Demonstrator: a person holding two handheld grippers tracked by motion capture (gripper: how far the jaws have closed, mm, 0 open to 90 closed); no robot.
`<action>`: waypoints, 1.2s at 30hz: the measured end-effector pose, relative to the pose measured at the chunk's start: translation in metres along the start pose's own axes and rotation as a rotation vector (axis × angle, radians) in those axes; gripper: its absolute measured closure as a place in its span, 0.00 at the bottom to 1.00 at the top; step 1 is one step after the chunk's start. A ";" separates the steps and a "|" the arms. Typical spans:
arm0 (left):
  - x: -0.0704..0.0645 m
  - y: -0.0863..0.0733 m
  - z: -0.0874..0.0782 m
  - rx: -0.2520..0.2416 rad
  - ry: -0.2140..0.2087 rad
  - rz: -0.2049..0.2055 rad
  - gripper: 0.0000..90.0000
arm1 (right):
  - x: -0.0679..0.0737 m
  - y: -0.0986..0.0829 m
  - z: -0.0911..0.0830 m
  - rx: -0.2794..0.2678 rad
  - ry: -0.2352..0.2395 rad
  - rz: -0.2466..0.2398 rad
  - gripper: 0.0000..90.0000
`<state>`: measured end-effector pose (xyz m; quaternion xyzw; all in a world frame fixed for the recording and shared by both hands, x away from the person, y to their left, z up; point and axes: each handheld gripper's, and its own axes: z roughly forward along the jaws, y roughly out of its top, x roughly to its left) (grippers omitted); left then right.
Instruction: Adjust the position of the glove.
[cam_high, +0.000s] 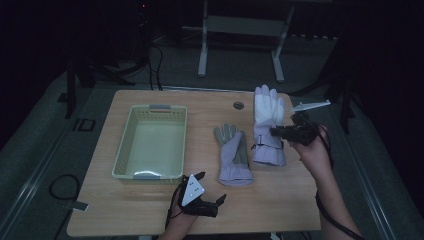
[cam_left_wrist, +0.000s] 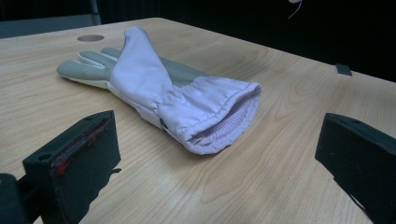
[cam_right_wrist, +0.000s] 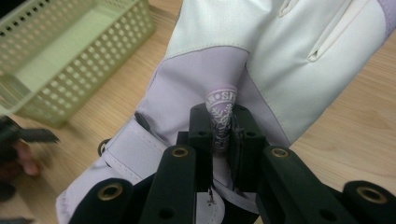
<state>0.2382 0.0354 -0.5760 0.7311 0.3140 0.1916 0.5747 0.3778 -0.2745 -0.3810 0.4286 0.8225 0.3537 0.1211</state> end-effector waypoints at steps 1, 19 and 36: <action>0.000 0.000 0.000 -0.001 -0.001 0.001 0.00 | 0.004 0.002 0.002 0.005 0.003 -0.004 0.90; -0.001 0.000 0.000 0.003 -0.007 0.004 0.00 | 0.054 0.002 0.060 0.116 0.051 -0.009 0.90; -0.001 0.000 0.000 0.000 -0.010 0.008 0.00 | 0.050 -0.021 0.126 0.262 -0.002 0.011 0.89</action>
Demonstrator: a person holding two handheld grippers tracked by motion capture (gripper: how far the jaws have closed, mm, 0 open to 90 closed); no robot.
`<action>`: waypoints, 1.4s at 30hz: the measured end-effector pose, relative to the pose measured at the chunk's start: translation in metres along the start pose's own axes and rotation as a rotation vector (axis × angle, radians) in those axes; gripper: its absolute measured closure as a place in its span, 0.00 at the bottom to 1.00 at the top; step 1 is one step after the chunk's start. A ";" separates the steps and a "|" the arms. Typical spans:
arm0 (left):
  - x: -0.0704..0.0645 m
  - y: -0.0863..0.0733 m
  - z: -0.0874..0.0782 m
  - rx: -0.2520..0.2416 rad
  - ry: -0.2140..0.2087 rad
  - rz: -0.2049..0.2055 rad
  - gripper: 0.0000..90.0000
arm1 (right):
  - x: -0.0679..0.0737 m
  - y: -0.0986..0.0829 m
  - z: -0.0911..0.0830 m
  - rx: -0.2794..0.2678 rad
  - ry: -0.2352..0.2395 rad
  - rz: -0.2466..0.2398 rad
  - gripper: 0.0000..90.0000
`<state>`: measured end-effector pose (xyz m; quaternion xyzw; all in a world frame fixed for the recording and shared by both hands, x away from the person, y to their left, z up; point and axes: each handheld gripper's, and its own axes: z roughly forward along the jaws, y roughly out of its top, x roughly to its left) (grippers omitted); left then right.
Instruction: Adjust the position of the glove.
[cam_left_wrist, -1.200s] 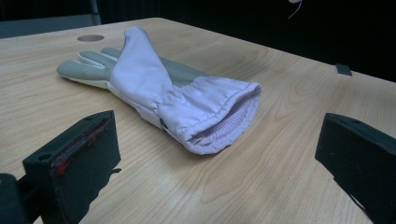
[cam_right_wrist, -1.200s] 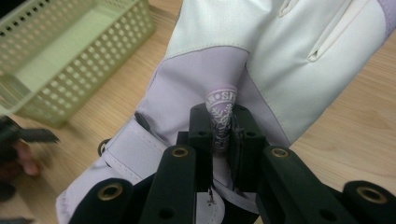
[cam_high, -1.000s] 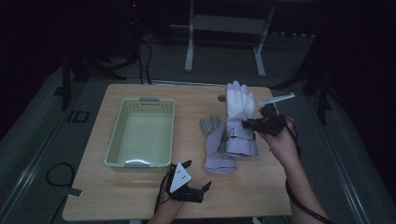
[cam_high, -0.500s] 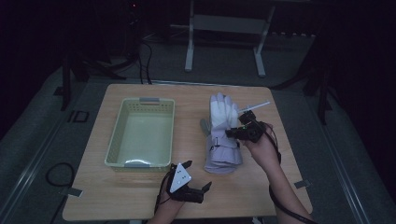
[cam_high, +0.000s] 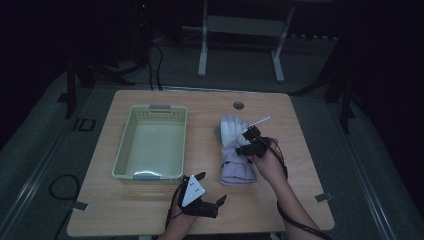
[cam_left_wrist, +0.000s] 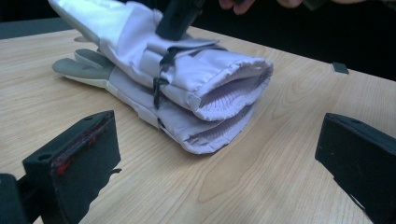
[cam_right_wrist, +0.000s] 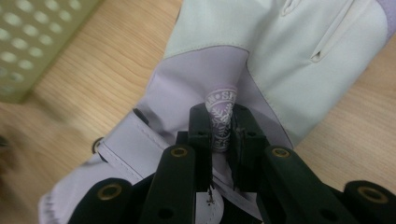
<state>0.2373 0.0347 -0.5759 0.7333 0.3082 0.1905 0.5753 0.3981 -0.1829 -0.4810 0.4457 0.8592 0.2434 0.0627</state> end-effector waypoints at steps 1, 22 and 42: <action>0.000 0.000 0.000 0.002 0.000 0.002 0.00 | -0.002 -0.002 0.004 0.004 0.003 0.009 0.89; -0.003 0.000 0.001 -0.009 -0.006 0.015 0.00 | -0.014 -0.016 -0.008 -0.103 0.047 -0.058 0.61; -0.014 0.079 0.012 0.051 -0.070 -0.056 0.00 | -0.053 -0.047 -0.053 -0.352 0.114 -0.249 0.17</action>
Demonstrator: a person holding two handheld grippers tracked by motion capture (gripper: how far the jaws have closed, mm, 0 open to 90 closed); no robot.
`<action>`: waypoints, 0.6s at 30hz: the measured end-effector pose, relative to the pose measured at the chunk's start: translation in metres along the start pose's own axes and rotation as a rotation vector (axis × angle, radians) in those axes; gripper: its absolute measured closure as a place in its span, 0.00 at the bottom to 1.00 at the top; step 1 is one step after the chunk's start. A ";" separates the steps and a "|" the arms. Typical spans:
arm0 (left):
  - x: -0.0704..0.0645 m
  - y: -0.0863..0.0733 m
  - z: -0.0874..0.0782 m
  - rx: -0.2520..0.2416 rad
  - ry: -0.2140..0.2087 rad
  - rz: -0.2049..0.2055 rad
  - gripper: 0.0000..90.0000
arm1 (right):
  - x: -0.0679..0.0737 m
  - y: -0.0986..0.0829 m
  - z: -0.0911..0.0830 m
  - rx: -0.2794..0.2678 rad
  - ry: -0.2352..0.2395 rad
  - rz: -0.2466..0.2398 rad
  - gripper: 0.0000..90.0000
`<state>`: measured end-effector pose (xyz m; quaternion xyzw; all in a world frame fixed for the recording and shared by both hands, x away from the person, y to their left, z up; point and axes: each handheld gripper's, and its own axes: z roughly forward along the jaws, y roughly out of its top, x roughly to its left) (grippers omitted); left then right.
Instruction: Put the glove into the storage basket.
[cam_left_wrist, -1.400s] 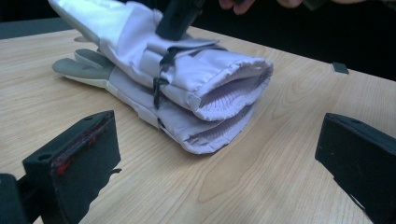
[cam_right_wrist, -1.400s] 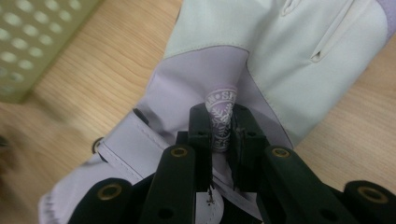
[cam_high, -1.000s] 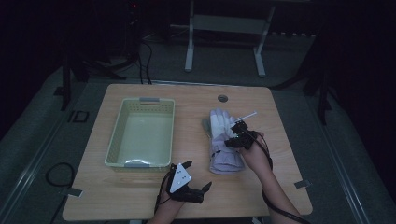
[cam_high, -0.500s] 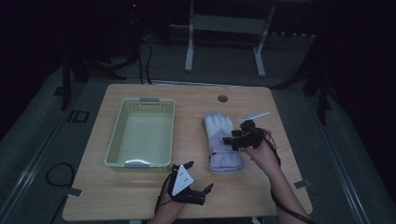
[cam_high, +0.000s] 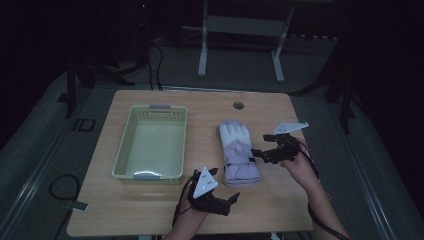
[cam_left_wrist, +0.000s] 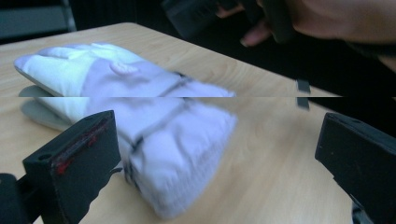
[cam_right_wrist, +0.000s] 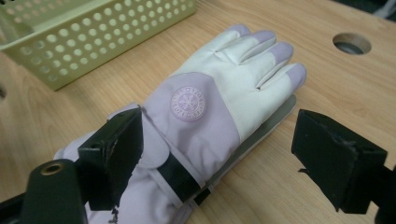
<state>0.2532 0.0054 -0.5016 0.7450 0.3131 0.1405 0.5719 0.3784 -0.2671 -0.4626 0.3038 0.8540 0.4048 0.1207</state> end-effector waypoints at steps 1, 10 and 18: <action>0.002 0.006 0.002 -0.002 0.005 -0.005 0.00 | -0.003 -0.002 -0.005 -0.022 -0.010 -0.001 0.17; 0.033 0.050 0.038 0.033 0.031 -0.008 0.00 | -0.014 -0.008 -0.009 -0.076 -0.034 0.083 0.13; 0.053 0.056 0.067 0.109 0.097 0.002 0.06 | -0.020 -0.011 0.006 -0.065 -0.055 0.063 0.20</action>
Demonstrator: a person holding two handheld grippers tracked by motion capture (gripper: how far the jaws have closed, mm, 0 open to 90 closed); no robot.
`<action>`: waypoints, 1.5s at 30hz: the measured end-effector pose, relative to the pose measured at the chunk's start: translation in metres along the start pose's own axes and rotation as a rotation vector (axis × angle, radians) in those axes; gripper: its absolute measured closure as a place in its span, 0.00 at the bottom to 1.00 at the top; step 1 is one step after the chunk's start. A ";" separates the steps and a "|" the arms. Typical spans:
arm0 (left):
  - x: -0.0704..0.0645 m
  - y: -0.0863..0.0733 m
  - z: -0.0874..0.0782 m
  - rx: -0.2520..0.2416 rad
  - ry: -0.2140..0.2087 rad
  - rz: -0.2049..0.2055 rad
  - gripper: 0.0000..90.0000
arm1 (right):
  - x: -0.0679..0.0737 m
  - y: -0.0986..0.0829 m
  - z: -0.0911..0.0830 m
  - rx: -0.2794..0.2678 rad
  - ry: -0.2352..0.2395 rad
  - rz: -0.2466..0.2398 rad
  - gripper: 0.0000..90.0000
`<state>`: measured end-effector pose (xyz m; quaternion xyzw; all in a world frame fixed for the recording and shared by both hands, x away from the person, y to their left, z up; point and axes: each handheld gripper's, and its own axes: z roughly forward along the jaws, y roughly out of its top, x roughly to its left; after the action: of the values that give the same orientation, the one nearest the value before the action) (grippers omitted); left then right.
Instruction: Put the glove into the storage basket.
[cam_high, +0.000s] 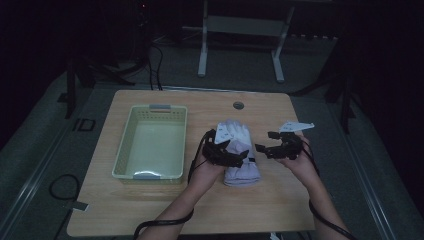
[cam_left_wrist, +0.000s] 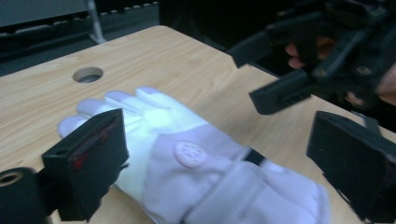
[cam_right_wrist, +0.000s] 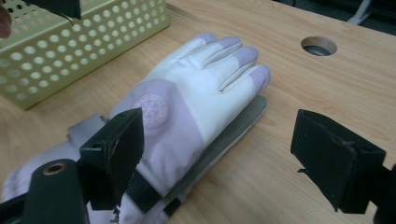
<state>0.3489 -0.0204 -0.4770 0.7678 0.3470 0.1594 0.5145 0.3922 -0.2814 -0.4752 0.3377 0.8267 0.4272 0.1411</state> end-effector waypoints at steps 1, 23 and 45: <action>0.002 -0.001 0.002 0.004 0.012 -0.011 0.06 | -0.001 0.000 0.002 0.006 0.004 -0.004 0.24; 0.035 -0.054 0.056 0.331 0.066 -0.254 0.16 | -0.006 -0.037 0.066 0.189 0.099 0.076 0.28; 0.043 -0.051 0.059 0.362 -0.169 -0.247 0.77 | 0.003 -0.033 0.067 0.231 0.146 0.157 0.85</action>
<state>0.3963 -0.0184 -0.5520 0.8099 0.4172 -0.0344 0.4110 0.4105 -0.2521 -0.5415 0.3832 0.8495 0.3626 0.0069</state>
